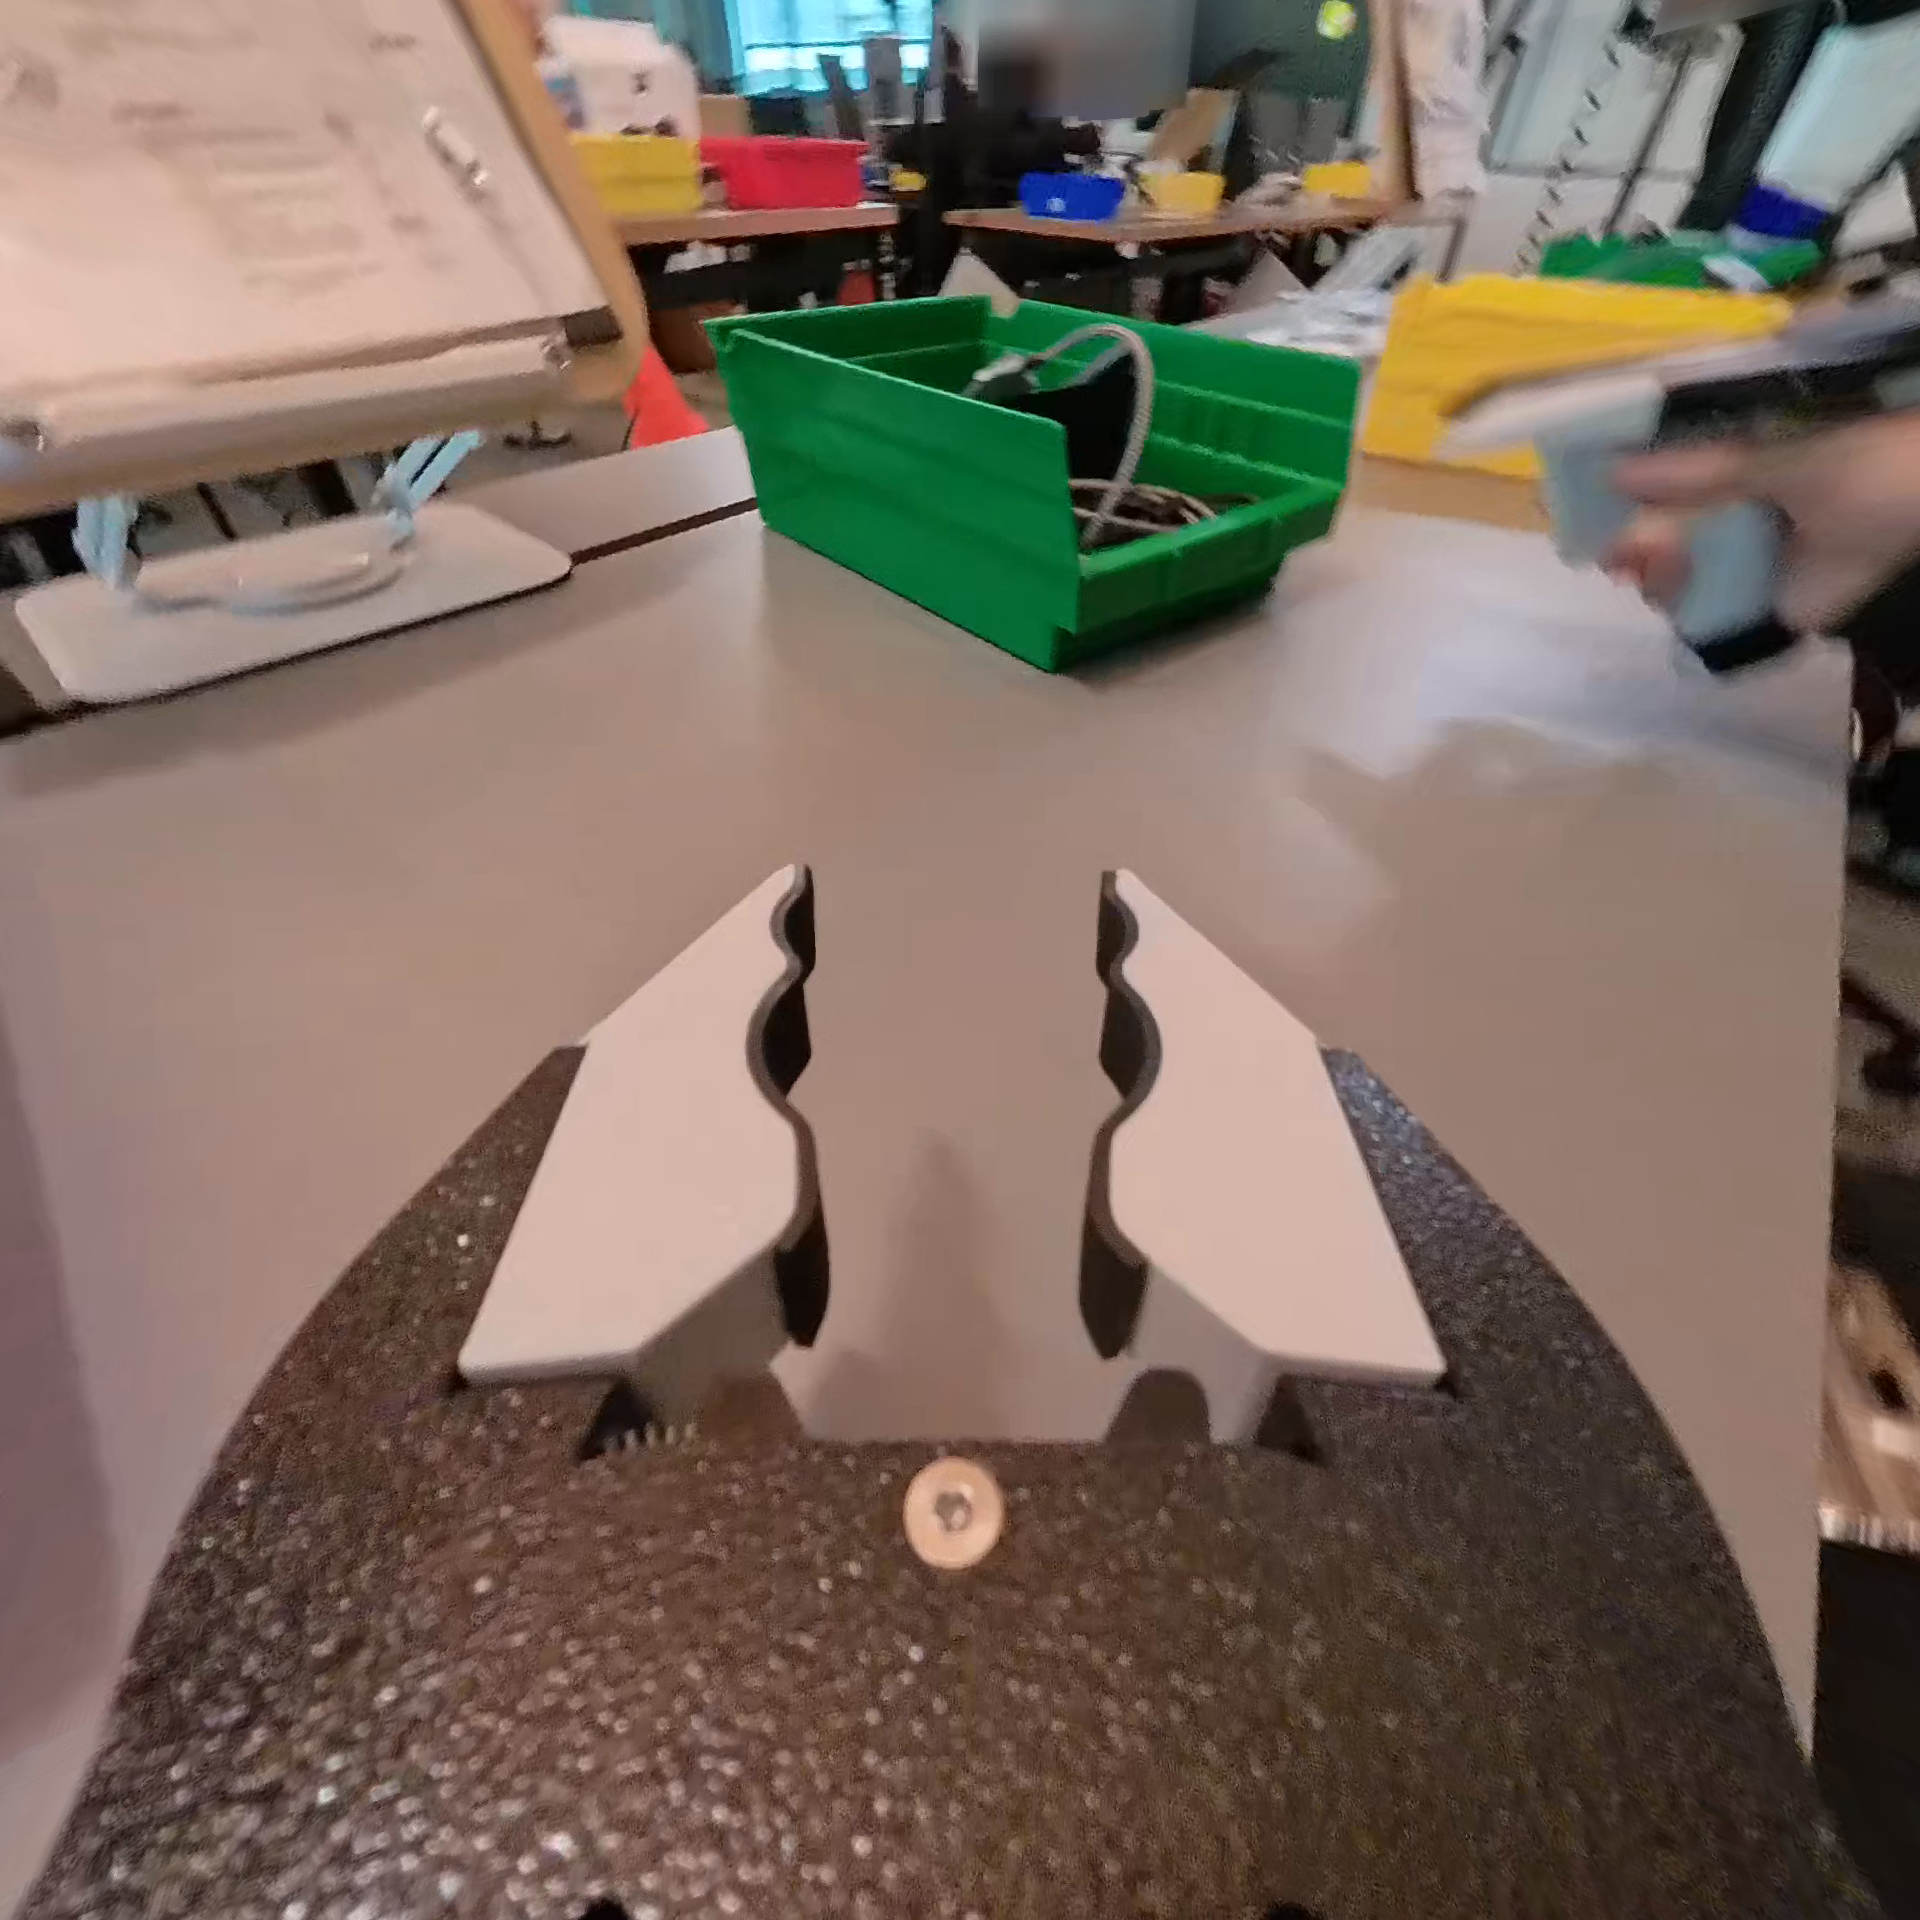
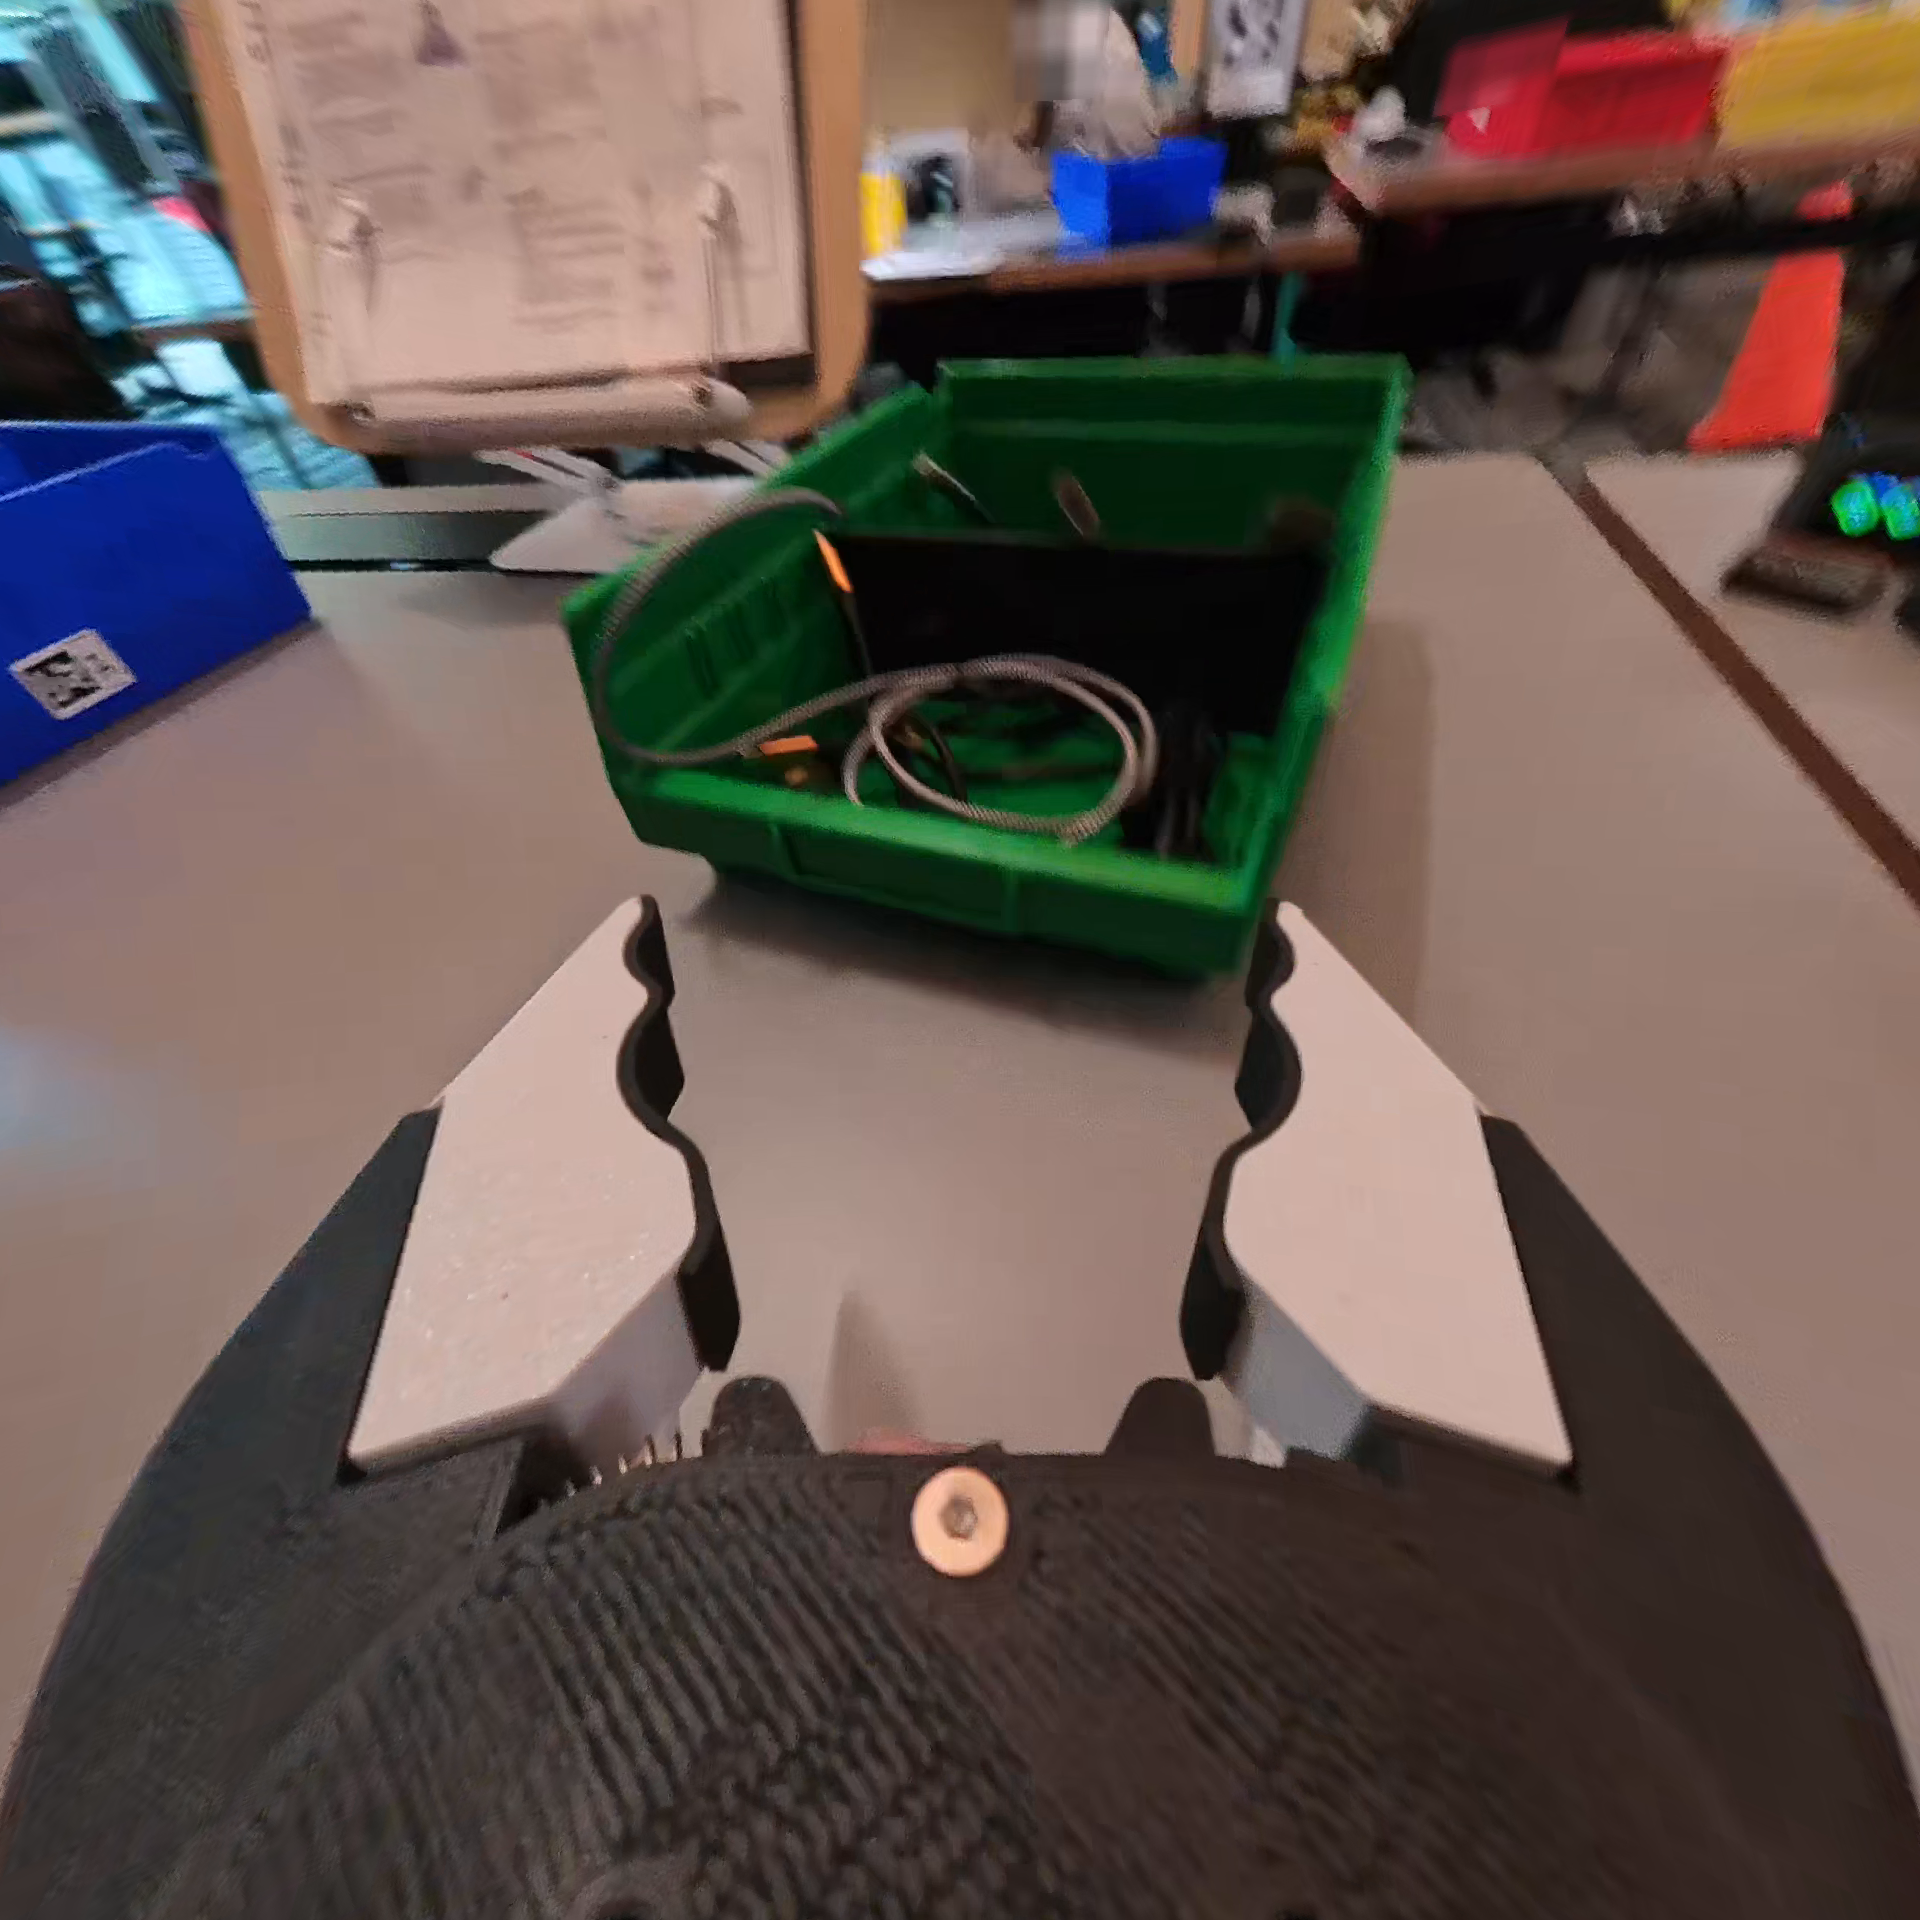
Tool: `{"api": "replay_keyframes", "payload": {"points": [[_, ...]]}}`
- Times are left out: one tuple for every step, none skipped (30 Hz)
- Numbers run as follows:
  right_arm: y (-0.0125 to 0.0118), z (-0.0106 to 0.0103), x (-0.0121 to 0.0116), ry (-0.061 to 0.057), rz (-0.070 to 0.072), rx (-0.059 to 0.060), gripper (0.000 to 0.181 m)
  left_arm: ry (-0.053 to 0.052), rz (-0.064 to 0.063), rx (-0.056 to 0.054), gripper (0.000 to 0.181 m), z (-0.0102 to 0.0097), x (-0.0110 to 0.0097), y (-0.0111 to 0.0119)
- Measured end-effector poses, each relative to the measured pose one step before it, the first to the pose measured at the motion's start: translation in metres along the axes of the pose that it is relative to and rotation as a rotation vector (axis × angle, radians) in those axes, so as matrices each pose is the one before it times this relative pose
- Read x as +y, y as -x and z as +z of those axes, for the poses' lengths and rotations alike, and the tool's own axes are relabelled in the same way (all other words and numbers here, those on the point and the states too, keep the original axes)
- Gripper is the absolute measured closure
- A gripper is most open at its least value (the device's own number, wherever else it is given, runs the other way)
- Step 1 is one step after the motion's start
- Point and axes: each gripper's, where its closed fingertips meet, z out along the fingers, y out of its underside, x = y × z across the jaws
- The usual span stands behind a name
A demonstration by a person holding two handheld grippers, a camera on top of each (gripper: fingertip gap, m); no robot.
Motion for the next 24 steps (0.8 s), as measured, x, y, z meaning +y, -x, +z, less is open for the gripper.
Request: {"api": "replay_keyframes", "payload": {"points": [[-0.00781,-0.00704,0.00860,0.0046,0.0485,0.0466,0.070,-0.0042,-0.0588,-0.0171,0.128,0.01087,-0.00307,0.00316],[-0.00389,-0.00560,0.00195,-0.0314,0.0309,0.0267,0.068,-0.0014,-0.0511,-0.0057,0.127,0.01241,-0.00403,0.00086],[0.00161,-0.00431,-0.00242,-0.0387,0.0016,-0.0084,0.069,0.0090,-0.0294,0.0050,0.126,0.01296,-0.00426,-0.00162],[0.00101,-0.00264,-0.00302,-0.0193,-0.0234,-0.0066,0.071,0.0157,-0.0051,0.0065,0.123,0.01310,-0.00452,-0.00222],[-0.00206,-0.00095,-0.00227,0.0014,-0.0331,0.0101,0.071,0.0214,0.0090,-0.0030,0.121,0.01308,-0.00530,-0.00121],[-0.00351,-0.00019,-0.00098,0.0160,-0.0381,0.0141,0.069,0.0252,0.0171,-0.0045,0.117,0.01307,-0.00654,-0.00136],[-0.00431,-0.00024,-0.00035,0.0202,-0.0323,0.0174,0.067,0.0205,0.0206,0.0053,0.112,0.01285,-0.00902,-0.00290],[-0.00409,-0.00051,-0.00069,0.0129,-0.0198,0.0173,0.066,0.0154,0.0182,0.0109,0.109,0.01262,-0.01065,-0.00315],[-0.00201,-0.00081,-0.00091,0.0037,-0.0133,0.0056,0.067,0.0109,0.0078,0.0084,0.106,0.01256,-0.01191,-0.00203],[-0.00048,-0.00088,-0.00095,-0.0027,-0.0094,-0.0021,0.067,0.0108,-0.0138,0.0085,0.104,0.01250,-0.01241,-0.00146],[-0.00093,-0.00063,-0.00096,-0.0074,-0.0033,-0.0001,0.070,0.0151,-0.0274,0.0191,0.104,0.01238,-0.01263,-0.00264],[-0.00085,0.00003,-0.00073,-0.0086,-0.0001,-0.0023,0.072,0.0206,-0.0259,0.0240,0.103,0.01241,-0.01255,-0.00306],[-0.00135,0.00049,-0.00007,-0.0059,0.0035,-0.0022,0.074,0.0261,-0.0177,0.0108,0.103,0.01271,-0.01178,-0.00091],[-0.00190,0.00034,0.00031,-0.0007,0.0104,-0.0010,0.075,0.0367,-0.0009,-0.0034,0.103,0.01348,-0.00960,0.00135],[-0.00209,0.00019,-0.00048,-0.0021,0.0144,-0.0018,0.075,0.0539,0.0096,-0.0120,0.103,0.01420,-0.00600,0.00268],[-0.00209,-0.00026,-0.00152,-0.0075,0.0119,-0.0027,0.076,0.0689,0.0020,-0.0191,0.101,0.01459,-0.00312,0.00343],[-0.00313,-0.00072,-0.00202,-0.0110,0.0099,0.0029,0.078,0.0784,-0.0069,-0.0195,0.098,0.01425,-0.00087,0.00294],[-0.00392,-0.00091,-0.00229,-0.0131,0.0101,0.0092,0.079,0.0840,-0.0052,-0.0151,0.096,0.01334,0.00085,0.00207],[-0.00329,-0.00092,-0.00201,-0.0137,0.0076,0.0045,0.080,0.0705,-0.0052,-0.0187,0.098,0.01221,0.00046,0.00272],[-0.00292,-0.00086,-0.00127,-0.0108,0.0044,0.0006,0.082,0.0502,-0.0065,-0.0199,0.102,0.01133,-0.00047,0.00301],[-0.00370,-0.00050,-0.00063,-0.0098,0.0074,0.0069,0.084,0.0435,-0.0005,-0.0199,0.103,0.01104,0.00014,0.00331],[-0.00294,0.00013,-0.00027,-0.0101,0.0099,0.0045,0.086,0.0549,0.0091,-0.0276,0.102,0.01103,0.00289,0.00454],[-0.00124,0.00129,-0.00031,-0.0115,0.0112,-0.0044,0.087,0.0631,0.0178,-0.0306,0.102,0.01050,0.00399,0.00496],[0.00006,0.00189,0.00020,-0.0080,0.0109,-0.0079,0.087,0.0402,0.0130,0.0262,0.108,0.00481,-0.00120,-0.00200]]}}
